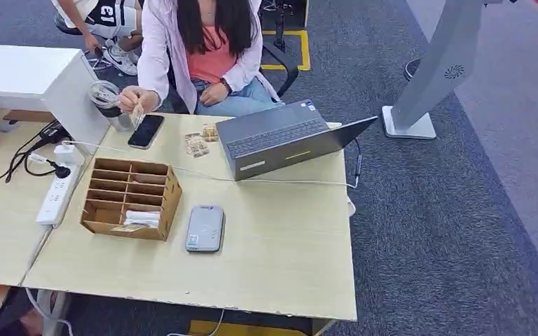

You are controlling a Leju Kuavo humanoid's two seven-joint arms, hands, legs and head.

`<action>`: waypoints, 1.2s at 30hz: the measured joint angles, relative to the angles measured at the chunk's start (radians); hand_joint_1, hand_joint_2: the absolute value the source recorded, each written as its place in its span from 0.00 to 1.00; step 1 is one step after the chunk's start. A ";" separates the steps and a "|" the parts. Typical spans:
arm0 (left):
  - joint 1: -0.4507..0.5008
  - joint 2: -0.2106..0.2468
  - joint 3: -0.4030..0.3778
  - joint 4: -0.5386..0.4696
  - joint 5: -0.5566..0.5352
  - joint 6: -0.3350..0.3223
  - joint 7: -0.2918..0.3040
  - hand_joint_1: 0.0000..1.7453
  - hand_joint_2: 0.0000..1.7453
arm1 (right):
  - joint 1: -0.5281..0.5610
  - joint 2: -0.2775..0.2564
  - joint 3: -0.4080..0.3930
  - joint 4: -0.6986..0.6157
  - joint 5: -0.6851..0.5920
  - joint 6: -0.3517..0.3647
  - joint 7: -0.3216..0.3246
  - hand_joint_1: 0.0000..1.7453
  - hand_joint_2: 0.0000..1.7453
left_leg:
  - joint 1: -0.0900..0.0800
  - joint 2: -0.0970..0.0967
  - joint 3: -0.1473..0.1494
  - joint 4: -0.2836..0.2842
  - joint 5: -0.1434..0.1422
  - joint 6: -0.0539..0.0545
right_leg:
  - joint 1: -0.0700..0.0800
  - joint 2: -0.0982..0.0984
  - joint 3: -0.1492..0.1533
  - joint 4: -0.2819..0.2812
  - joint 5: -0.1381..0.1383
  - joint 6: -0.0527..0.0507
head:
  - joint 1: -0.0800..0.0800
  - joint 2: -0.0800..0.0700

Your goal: Pass the card to the sensor for recognition and then transmit it.

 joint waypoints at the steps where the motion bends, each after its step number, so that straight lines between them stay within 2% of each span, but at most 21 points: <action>1: 0.006 0.000 -0.007 -0.056 0.004 0.002 0.014 0.00 1.00 | -0.002 0.000 0.009 0.000 0.007 0.006 0.000 0.00 1.00 | 0.000 0.000 0.000 0.000 0.000 0.000 | 0.000 -0.001 0.000 0.000 0.000 0.000 | -0.001 0.000; 5: 0.001 -0.003 -0.023 -0.223 -0.042 0.013 0.025 0.00 1.00 | -0.009 -0.003 0.047 0.000 0.038 0.028 0.008 0.00 1.00 | 0.000 0.000 0.001 0.000 0.000 0.000 | 0.000 0.000 0.000 0.000 0.000 0.000 | 0.000 0.000; 7: -0.026 0.006 -0.039 -0.281 -0.156 0.076 0.008 0.00 1.00 | -0.013 -0.005 0.070 0.000 0.058 0.040 0.014 0.00 1.00 | 0.000 -0.001 0.001 0.000 0.001 0.000 | 0.000 -0.001 0.000 0.000 0.001 0.000 | 0.000 0.000; 9: -0.067 0.033 -0.090 -0.306 -0.311 0.217 -0.004 0.00 1.00 | -0.020 -0.007 0.093 -0.001 0.070 0.055 0.018 0.00 1.00 | 0.000 -0.003 0.002 0.000 0.002 0.001 | 0.000 -0.004 0.000 0.000 0.001 0.000 | 0.001 0.000; 11: -0.120 0.096 -0.180 -0.297 -0.451 0.447 0.027 0.00 1.00 | -0.029 -0.010 0.116 -0.002 0.085 0.071 0.023 0.00 1.00 | 0.001 -0.003 0.002 0.000 0.004 -0.001 | 0.000 -0.003 -0.001 0.000 0.002 -0.002 | 0.000 0.000; 12: -0.168 0.148 -0.250 -0.266 -0.531 0.578 0.049 0.00 1.00 | -0.033 -0.010 0.131 -0.002 0.092 0.079 0.024 0.00 1.00 | 0.002 -0.005 0.001 0.000 0.006 0.000 | 0.001 -0.006 -0.001 0.000 0.002 -0.003 | 0.000 0.000; 13: -0.217 0.197 -0.310 -0.235 -0.590 0.656 0.072 0.00 1.00 | -0.038 -0.011 0.143 -0.002 0.099 0.083 0.024 0.00 1.00 | 0.002 -0.010 0.001 0.000 0.008 -0.002 | 0.001 -0.010 0.000 0.001 0.002 -0.003 | 0.001 0.000; 16: -0.380 0.304 -0.467 -0.086 -0.751 0.798 0.143 0.00 1.00 | -0.055 -0.013 0.169 -0.003 0.107 0.089 0.023 0.00 1.00 | 0.003 -0.012 0.000 0.000 0.011 -0.003 | 0.003 -0.011 0.000 0.002 0.005 -0.004 | -0.001 0.000; 18: -0.452 0.359 -0.546 0.002 -0.784 0.840 0.153 0.00 1.00 | -0.063 -0.015 0.183 -0.004 0.108 0.093 0.021 0.00 1.00 | 0.004 -0.008 -0.001 0.000 0.011 -0.004 | 0.003 -0.007 0.000 0.003 0.009 -0.005 | 0.000 0.000; 21: -0.511 0.411 -0.623 0.078 -0.813 0.879 0.179 0.00 1.00 | -0.064 -0.016 0.196 -0.004 0.108 0.093 0.014 0.00 1.00 | 0.003 0.002 -0.001 0.000 0.011 -0.004 | 0.003 0.003 -0.003 0.002 0.010 -0.005 | -0.001 0.000; 25: -0.636 0.457 -0.709 0.236 -0.966 0.941 0.235 0.00 1.00 | -0.067 -0.017 0.219 -0.004 0.114 0.098 0.011 0.00 1.00 | 0.004 -0.002 -0.004 0.001 0.012 -0.003 | 0.003 0.000 -0.007 0.002 0.010 -0.005 | 0.000 0.000; 28: -0.755 0.477 -0.791 0.386 -1.117 1.008 0.290 0.00 1.00 | -0.070 -0.018 0.238 -0.005 0.114 0.099 0.013 0.00 1.00 | 0.004 -0.002 -0.005 0.001 0.012 -0.003 | 0.003 0.000 -0.006 0.002 0.012 -0.004 | 0.000 0.000; 32: -0.882 0.494 -0.896 0.549 -1.316 1.058 0.378 0.00 1.00 | -0.074 -0.021 0.255 -0.005 0.116 0.108 0.021 0.00 1.00 | 0.003 0.001 -0.006 0.001 0.013 -0.003 | 0.003 0.002 -0.007 0.002 0.013 -0.004 | 0.000 0.000; 36: -0.952 0.500 -0.967 0.664 -1.382 1.091 0.411 0.00 1.00 | -0.075 -0.023 0.266 -0.005 0.116 0.114 0.022 0.00 1.00 | 0.003 0.001 -0.006 0.001 0.013 -0.003 | 0.003 0.003 -0.008 0.002 0.013 -0.004 | 0.000 0.000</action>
